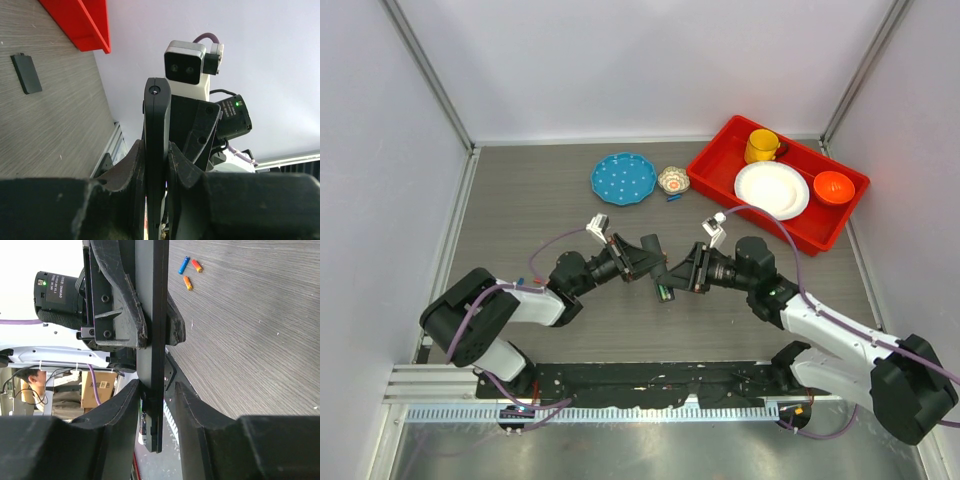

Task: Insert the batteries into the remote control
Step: Load the battery into the remote control.

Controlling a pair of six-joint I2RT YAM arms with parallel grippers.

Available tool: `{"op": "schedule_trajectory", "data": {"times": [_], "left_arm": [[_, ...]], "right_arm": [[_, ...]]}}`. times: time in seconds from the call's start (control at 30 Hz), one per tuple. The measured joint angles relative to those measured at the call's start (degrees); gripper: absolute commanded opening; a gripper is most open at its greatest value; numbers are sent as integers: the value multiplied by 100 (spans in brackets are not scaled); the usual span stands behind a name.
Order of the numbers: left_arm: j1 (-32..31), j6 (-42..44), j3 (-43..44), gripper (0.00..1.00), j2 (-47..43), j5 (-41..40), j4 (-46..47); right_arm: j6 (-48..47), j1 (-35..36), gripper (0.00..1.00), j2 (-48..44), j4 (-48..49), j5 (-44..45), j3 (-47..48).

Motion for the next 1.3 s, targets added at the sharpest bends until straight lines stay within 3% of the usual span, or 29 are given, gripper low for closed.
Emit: {"op": "schedule_trajectory", "data": {"times": [0.13, 0.57, 0.83, 1.3], "left_arm": [[-17, -11, 2, 0, 0, 87, 48], [87, -11, 2, 0, 9, 258, 136], [195, -9, 0, 0, 15, 258, 133], [195, -31, 0, 0, -2, 304, 133]], "right_arm": [[20, -31, 49, -24, 22, -39, 0], [-66, -35, 54, -601, -262, -343, 0], [-343, -35, 53, -706, -831, -507, 0], [-363, -39, 45, -638, -763, -518, -39]]}}
